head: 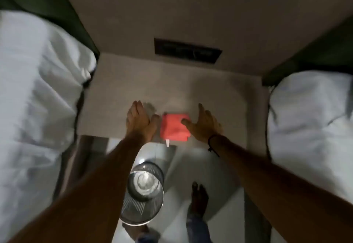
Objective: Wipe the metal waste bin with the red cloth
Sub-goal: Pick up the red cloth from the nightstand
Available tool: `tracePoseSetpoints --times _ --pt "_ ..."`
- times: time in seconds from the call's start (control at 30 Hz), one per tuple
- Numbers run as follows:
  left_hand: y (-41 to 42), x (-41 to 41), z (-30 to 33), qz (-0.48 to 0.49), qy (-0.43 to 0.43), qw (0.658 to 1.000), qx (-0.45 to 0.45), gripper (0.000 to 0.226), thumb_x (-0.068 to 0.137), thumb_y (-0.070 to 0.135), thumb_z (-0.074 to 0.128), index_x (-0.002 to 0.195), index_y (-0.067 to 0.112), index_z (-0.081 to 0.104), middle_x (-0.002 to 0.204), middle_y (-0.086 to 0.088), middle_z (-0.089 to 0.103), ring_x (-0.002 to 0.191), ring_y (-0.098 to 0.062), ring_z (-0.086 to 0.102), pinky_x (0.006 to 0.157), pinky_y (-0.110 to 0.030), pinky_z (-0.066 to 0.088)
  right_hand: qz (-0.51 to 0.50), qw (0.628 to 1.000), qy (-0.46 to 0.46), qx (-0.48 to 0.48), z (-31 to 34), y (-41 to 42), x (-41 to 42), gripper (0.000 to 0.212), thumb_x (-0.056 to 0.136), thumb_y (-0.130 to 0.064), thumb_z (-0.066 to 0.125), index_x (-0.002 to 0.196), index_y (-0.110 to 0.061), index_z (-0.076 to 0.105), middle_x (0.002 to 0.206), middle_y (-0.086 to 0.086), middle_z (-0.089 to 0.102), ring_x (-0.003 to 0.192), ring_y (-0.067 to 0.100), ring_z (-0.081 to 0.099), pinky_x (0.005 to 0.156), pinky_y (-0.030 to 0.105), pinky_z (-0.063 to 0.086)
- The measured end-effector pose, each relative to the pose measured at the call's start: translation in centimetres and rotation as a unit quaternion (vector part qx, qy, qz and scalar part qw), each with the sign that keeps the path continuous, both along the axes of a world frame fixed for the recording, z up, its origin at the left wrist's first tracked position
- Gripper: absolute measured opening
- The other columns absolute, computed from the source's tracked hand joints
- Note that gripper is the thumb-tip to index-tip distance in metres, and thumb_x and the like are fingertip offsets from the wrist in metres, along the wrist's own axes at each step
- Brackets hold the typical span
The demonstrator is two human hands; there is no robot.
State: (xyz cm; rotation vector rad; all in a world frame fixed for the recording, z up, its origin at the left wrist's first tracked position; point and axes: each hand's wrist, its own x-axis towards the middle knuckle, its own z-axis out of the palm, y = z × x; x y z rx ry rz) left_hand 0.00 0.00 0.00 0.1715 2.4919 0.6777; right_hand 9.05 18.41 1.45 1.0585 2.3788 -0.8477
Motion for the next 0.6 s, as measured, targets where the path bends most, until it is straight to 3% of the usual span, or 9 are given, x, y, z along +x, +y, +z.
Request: tracePoseSetpoints --times 0.1,0.17,0.27,0.33,0.4,0.43,0.47,0.53,0.6 --pt "1.7 0.7 -6.9 -0.006 -0.005 0.999 0.038 0.043 0.103 0.022 0.051 0.121 -0.013 0.066 0.128 -0.038 0.065 0.125 -0.047 0.061 0.105 -0.043 0.043 -0.079 0.996 0.002 -0.047 -7.9 -0.4 -0.8 0.078 0.086 -0.056 0.065 0.144 -0.006 0.050 0.144 0.022 0.057 0.133 0.037 0.056 0.111 0.043 0.046" --pt "2.5 1.6 -9.2 0.007 -0.007 0.998 0.060 0.040 0.103 0.026 0.053 0.105 -0.010 0.072 0.105 -0.031 0.070 0.108 -0.043 0.068 0.093 -0.040 0.044 -0.084 0.996 0.026 -0.034 -10.8 -0.8 -1.2 0.061 0.086 -0.051 0.068 0.123 -0.002 0.066 0.128 0.022 0.068 0.118 0.036 0.065 0.100 0.037 0.051" --pt "3.4 2.2 -10.1 0.064 -0.027 0.993 0.091 0.028 0.095 0.022 0.068 0.110 -0.001 0.075 0.105 -0.025 0.077 0.100 -0.037 0.072 0.082 -0.037 0.052 -0.149 0.985 0.046 -0.075 -11.9 -1.3 -1.9 0.056 0.081 -0.040 0.076 0.120 0.000 0.067 0.125 0.018 0.071 0.114 0.034 0.068 0.092 0.033 0.053" --pt "3.4 2.5 -9.3 0.122 -0.094 0.980 0.129 0.035 0.090 0.017 0.070 0.121 0.001 0.074 0.114 -0.021 0.079 0.106 -0.036 0.074 0.094 -0.041 0.060 -0.185 0.973 0.025 -0.137 -11.5 -1.0 -2.0 0.056 0.080 -0.033 0.080 0.125 -0.001 0.066 0.125 0.015 0.072 0.115 0.031 0.068 0.091 0.032 0.053" --pt "2.9 3.3 -6.9 0.213 -0.190 0.940 0.185 0.036 0.093 0.006 0.066 0.127 -0.003 0.070 0.117 -0.020 0.077 0.107 -0.036 0.073 0.099 -0.045 0.060 -0.215 0.954 0.002 -0.211 -9.6 -1.0 -1.2 0.049 0.081 -0.025 0.082 0.123 -0.003 0.069 0.114 0.012 0.074 0.103 0.027 0.071 0.083 0.030 0.056" --pt "2.5 3.8 -5.6 0.248 -0.236 0.915 0.212 0.031 0.094 -0.001 0.063 0.124 -0.004 0.070 0.112 -0.018 0.074 0.101 -0.033 0.071 0.093 -0.043 0.060 -0.233 0.940 0.004 -0.250 -8.2 -0.9 -0.5 0.044 0.082 -0.021 0.082 0.121 -0.004 0.072 0.107 0.009 0.074 0.094 0.024 0.072 0.076 0.026 0.056" --pt "1.8 4.9 -3.9 0.273 -0.279 0.891 0.230 0.026 0.095 -0.005 0.059 0.117 0.000 0.072 0.104 -0.014 0.072 0.091 -0.030 0.069 0.082 -0.039 0.060 -0.255 0.921 -0.001 -0.293 -6.4 -1.3 1.0 0.040 0.083 -0.017 0.081 0.121 -0.006 0.073 0.105 0.008 0.074 0.089 0.022 0.073 0.076 0.025 0.057" --pt "0.9 6.0 -1.6 0.273 -0.344 0.865 0.244 0.030 0.095 -0.004 0.054 0.109 0.016 0.072 0.089 -0.006 0.068 0.075 -0.021 0.063 0.064 -0.027 0.057 -0.276 0.891 -0.021 -0.360 -3.8 -2.1 3.0 0.040 0.084 -0.013 0.079 0.122 -0.005 0.073 0.117 0.014 0.076 0.105 0.030 0.075 0.095 0.038 0.061" --pt "-0.1 7.6 -0.6 0.272 -0.391 0.850 0.224 0.031 0.096 -0.002 0.052 0.105 0.020 0.071 0.086 -0.002 0.065 0.072 -0.018 0.057 0.068 -0.027 0.051 -0.296 0.863 -0.054 -0.407 -1.8 -2.8 5.1 0.044 0.081 -0.013 0.080 0.124 -0.004 0.073 0.125 0.020 0.074 0.117 0.038 0.070 0.106 0.054 0.055"
